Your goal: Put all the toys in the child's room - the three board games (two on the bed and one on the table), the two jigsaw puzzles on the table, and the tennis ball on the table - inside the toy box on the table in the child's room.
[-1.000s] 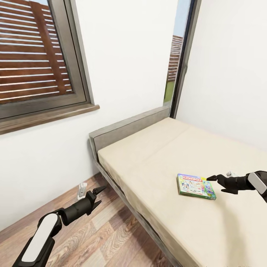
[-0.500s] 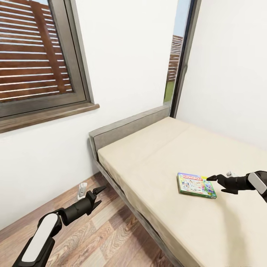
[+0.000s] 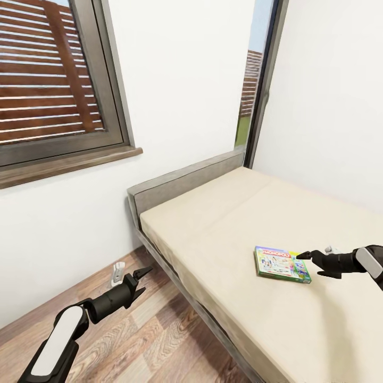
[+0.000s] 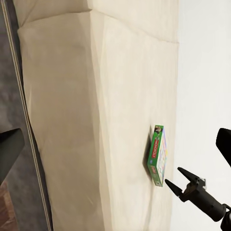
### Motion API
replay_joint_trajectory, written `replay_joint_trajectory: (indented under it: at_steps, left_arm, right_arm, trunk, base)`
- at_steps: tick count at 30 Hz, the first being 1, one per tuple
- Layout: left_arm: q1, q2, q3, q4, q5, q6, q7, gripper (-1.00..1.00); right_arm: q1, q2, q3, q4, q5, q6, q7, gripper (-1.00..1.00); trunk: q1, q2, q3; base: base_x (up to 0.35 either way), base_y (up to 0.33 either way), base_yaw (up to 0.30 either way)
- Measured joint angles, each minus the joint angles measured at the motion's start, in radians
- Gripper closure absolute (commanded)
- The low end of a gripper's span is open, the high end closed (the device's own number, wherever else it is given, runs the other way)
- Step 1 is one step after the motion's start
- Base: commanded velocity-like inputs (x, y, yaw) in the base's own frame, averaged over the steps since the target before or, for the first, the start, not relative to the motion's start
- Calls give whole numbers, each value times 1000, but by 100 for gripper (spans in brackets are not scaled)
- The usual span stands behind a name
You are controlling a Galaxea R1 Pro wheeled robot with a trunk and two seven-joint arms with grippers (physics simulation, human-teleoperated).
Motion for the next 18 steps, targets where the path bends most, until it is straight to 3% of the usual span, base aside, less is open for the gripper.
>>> replay_joint_trajectory:
  at_steps: [9, 18]
  left_arm:
    - [0, 0, 0, 0, 0, 0, 0, -100]
    - [0, 0, 0, 0, 0, -1, 0, -100]
  right_arm:
    - [0, 0, 0, 0, 0, 0, 0, -100]
    - [0, 0, 0, 0, 0, 0, 0, -100]
  trunk:
    - [0, 0, 0]
    - [0, 0, 0]
  base:
    - [0, 0, 58]
    - [0, 0, 206]
